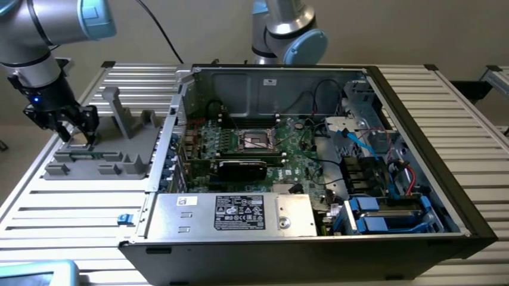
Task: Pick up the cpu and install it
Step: 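Pick up the cpu and move it towards the insertion slot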
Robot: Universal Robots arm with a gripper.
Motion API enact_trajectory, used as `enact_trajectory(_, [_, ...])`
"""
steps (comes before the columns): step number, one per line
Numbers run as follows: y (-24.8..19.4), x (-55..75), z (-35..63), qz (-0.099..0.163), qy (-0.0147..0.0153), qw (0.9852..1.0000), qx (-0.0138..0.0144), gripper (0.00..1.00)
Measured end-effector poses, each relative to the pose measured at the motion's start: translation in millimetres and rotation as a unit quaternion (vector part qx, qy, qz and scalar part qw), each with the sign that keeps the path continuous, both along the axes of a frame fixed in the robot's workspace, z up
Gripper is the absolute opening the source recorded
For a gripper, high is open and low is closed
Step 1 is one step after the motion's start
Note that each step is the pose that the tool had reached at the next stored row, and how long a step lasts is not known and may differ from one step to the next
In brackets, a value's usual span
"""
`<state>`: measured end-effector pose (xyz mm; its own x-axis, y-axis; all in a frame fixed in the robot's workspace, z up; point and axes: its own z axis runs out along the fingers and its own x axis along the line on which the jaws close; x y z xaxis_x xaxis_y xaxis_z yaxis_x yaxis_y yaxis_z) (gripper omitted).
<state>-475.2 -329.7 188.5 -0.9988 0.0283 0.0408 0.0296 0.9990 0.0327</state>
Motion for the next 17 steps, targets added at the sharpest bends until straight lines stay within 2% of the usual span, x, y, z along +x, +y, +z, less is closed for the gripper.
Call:
enact_trajectory(6, [-0.1, 0.4, 0.0, 0.000, 0.0000, 1.0000, -0.0009, 0.62])
enact_trajectory(7, [-0.1, 0.4, 0.0, 0.000, 0.0001, 1.0000, -0.0010, 0.60])
enact_trajectory(8, [-0.1, 0.4, 0.2, 0.000, 0.0003, 1.0000, -0.0011, 0.53])
enact_trajectory(17, [0.0, 0.5, 0.5, 0.000, -0.0005, 1.0000, -0.0011, 0.53])
